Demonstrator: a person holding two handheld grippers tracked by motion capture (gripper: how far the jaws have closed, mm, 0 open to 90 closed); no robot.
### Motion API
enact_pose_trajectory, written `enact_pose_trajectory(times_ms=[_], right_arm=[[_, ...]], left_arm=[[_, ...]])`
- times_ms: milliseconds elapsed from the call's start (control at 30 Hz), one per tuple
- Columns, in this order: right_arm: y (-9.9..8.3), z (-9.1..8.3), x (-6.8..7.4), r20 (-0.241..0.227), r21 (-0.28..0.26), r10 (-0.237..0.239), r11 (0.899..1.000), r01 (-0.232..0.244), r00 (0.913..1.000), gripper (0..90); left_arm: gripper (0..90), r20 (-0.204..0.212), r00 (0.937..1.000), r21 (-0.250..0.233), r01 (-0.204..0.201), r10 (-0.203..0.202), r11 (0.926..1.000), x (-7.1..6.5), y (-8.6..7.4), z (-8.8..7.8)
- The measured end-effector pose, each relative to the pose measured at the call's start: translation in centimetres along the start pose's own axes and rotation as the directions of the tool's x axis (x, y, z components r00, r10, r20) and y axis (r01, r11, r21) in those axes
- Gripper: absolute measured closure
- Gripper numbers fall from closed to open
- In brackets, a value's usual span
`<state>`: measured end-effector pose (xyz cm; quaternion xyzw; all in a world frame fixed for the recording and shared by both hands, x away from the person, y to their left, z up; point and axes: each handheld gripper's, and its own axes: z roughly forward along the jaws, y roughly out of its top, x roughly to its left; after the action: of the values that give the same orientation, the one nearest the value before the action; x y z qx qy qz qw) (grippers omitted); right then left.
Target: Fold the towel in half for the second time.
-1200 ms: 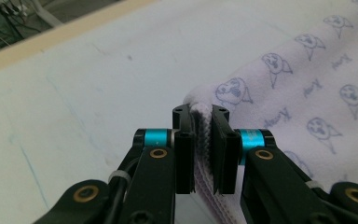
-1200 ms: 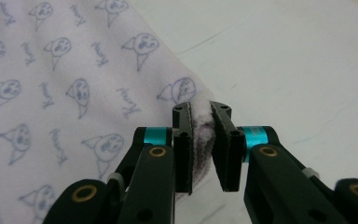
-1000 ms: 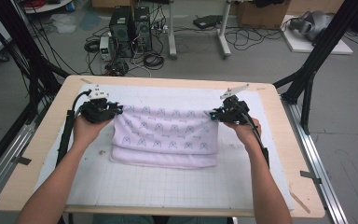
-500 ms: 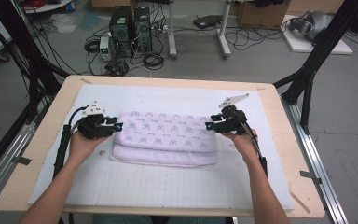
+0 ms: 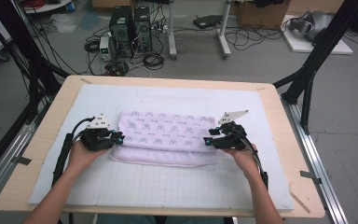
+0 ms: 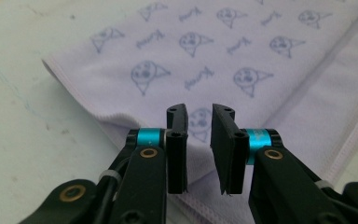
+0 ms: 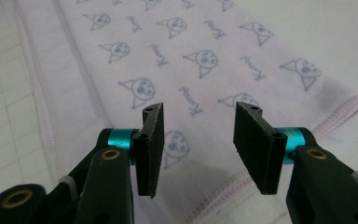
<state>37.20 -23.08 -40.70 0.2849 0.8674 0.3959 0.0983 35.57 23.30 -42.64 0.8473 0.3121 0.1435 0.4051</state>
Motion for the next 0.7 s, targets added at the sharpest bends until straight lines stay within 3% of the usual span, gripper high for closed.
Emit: enact_pose_trajectory(times_ms=[167, 333, 567, 600, 700], right_arm=[[-0.6, -0.2, 0.5, -0.001, 0.026, 0.01, 1.0, -0.01, 1.0, 51.4], [-0.6, -0.1, 1.1, -0.006, 0.05, -0.009, 0.999, 0.009, 0.9999, 50.4], [-0.5, 0.3, 1.6, -0.01, 0.069, -0.038, 0.997, 0.038, 0.9992, 50.1], [-0.6, 0.3, 1.5, -0.007, 0.073, -0.036, 0.997, 0.037, 0.9993, 50.1], [-0.8, 0.4, 1.5, 0.002, 0.092, -0.036, 0.995, 0.035, 0.9994, 50.2]], left_arm=[[73.8, -0.009, 0.9999, 0.037, 0.011, -0.011, 0.9993, 0.0, -1.1, 0.4], [69.4, -0.008, 0.9995, 0.016, 0.03, -0.03, 0.9994, 0.0, -1.3, -0.1], [60.7, 0.032, 0.9984, -0.13, 0.051, -0.047, 0.9902, -0.2, -0.5, -1.9], [60.2, 0.037, 0.9984, -0.131, 0.047, -0.043, 0.9902, -0.3, -0.4, -1.9], [59.2, 0.042, 0.9986, -0.072, 0.033, -0.03, 0.9969, -0.4, -0.7, -1.1]])
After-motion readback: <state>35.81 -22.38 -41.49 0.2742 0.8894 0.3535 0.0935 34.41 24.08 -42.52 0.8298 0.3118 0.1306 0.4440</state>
